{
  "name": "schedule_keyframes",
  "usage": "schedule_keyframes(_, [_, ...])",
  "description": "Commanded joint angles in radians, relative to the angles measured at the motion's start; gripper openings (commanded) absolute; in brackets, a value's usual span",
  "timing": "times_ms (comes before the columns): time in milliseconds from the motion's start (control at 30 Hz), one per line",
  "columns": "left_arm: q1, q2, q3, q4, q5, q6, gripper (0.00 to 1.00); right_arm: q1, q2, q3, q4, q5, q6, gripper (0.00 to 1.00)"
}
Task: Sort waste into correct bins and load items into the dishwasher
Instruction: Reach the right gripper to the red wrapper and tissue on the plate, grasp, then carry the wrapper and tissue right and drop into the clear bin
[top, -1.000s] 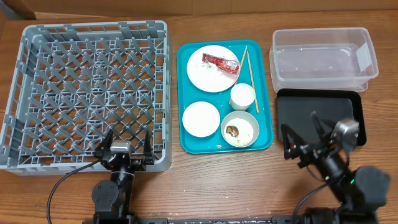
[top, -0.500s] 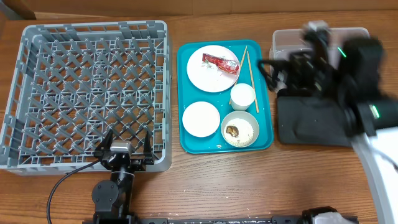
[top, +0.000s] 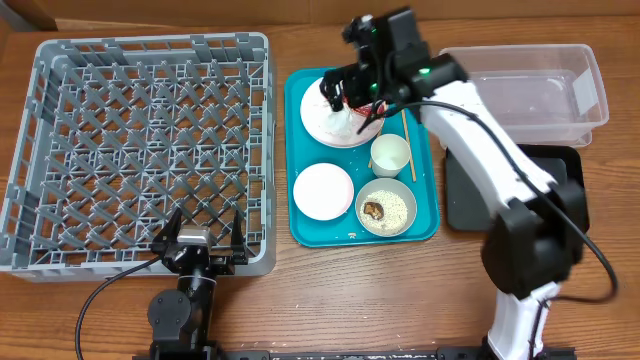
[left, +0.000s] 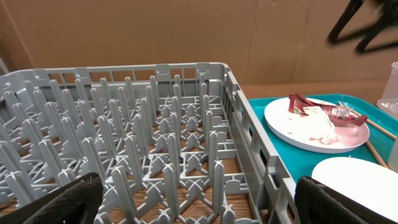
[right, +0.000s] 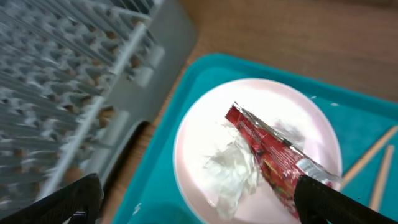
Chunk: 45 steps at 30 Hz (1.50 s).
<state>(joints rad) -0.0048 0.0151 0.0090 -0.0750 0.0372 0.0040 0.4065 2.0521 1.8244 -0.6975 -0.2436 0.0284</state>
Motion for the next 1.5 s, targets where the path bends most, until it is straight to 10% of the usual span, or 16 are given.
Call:
schedule_keyframes(0, [-0.001,-0.010,-0.004,0.000,0.005,0.016,1.00,-0.003,0.066,0.028,0.033,0.020,-0.014,1.00])
schedule_keyframes(533, [-0.001,-0.010,-0.004,0.000,0.005,0.016,1.00,-0.002,0.304,0.028,0.127,0.120,-0.036,0.99])
schedule_keyframes(633, [-0.001,-0.010,-0.004,0.000,0.005,0.016,1.00,-0.002,0.317,0.028,0.123,0.120,-0.032,0.89])
schedule_keyframes(900, [-0.001,-0.010,-0.004,0.000,0.005,0.016,1.00,-0.002,0.325,0.029,0.098,0.121,-0.018,0.17])
schedule_keyframes(1033, [-0.001,-0.010,-0.004,0.000,0.005,0.016,1.00,-0.002,0.297,0.031,0.086,0.132,0.048,0.04])
schedule_keyframes(1467, [-0.001,-0.010,-0.004,0.000,0.005,0.016,1.00,-0.043,-0.058,0.161,-0.136,0.303,0.225,0.04])
